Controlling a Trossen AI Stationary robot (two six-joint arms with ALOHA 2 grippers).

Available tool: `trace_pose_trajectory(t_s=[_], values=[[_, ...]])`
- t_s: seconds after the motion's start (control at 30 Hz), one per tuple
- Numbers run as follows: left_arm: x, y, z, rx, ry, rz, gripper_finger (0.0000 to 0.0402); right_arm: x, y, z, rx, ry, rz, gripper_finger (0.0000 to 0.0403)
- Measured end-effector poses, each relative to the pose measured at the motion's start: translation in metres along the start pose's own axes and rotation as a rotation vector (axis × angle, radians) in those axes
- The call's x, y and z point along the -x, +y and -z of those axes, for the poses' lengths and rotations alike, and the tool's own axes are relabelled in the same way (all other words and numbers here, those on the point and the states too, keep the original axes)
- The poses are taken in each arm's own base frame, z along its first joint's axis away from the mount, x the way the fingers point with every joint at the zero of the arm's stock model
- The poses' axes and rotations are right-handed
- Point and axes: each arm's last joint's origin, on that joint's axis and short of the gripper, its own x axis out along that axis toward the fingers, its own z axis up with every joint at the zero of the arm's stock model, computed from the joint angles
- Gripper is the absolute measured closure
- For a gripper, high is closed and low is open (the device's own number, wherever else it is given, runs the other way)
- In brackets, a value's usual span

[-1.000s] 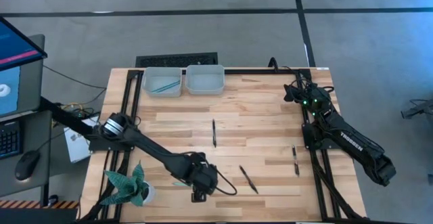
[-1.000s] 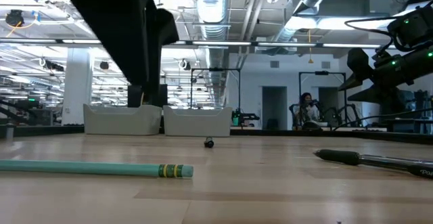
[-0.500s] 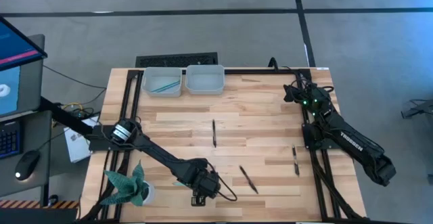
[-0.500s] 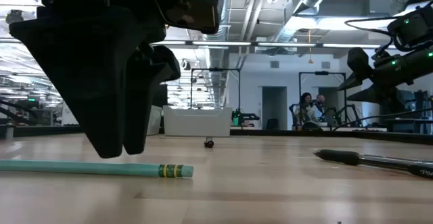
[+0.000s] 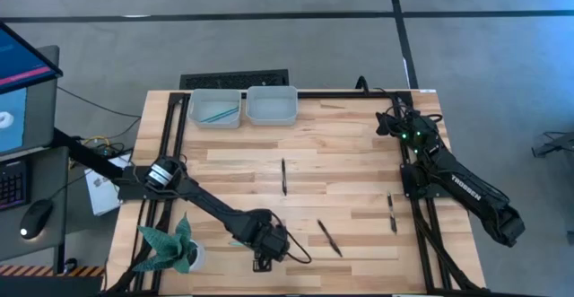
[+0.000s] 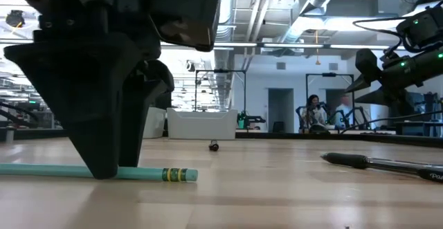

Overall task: Sort pens & pencils
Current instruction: Put the green pencil into the left gray bin

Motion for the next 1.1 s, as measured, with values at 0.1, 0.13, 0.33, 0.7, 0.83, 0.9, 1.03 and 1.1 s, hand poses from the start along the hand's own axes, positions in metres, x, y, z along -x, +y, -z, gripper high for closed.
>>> trace_pose_trajectory(t_s=[0.1, 0.13, 0.33, 0.7, 0.83, 0.9, 1.03, 1.1], values=[[-0.0003, 0.0016, -0.0011, 0.046, -0.001, 0.001, 0.0232, 0.0, 0.0001, -0.0001, 0.042, 0.0, 0.0, 0.0191], [-0.0003, 0.0017, -0.0012, 0.059, 0.001, 0.004, 0.0232, 0.0, 0.0, 0.0, 0.045, 0.0, 0.0, 0.0191], [-0.0007, 0.0018, -0.0012, 0.065, 0.007, 0.011, 0.0232, 0.0, 0.0, 0.0, 0.045, 0.0, 0.0, 0.0191], [-0.0011, 0.0026, 0.0004, 0.012, 0.024, 0.0, 0.0233, 0.0, 0.0, 0.0, 0.045, 0.0, 0.0, 0.0191], [-0.0012, 0.0035, 0.0019, -0.032, 0.039, -0.007, 0.0233, 0.0, 0.0001, -0.0001, 0.045, -0.001, 0.0, 0.0191], [-0.0013, 0.0038, 0.0024, -0.019, 0.045, -0.01, 0.0233, 0.0, 0.0, -0.0001, 0.045, -0.001, 0.0, 0.0191], [-0.0016, 0.0041, 0.003, -0.007, 0.051, -0.014, 0.0233, 0.0, 0.0001, -0.0001, 0.045, -0.001, 0.0, 0.0191], [-0.0015, 0.0045, 0.0038, -0.007, 0.059, -0.016, 0.0233, 0.0, 0.0, 0.0, 0.045, 0.0, 0.0, 0.0191]])
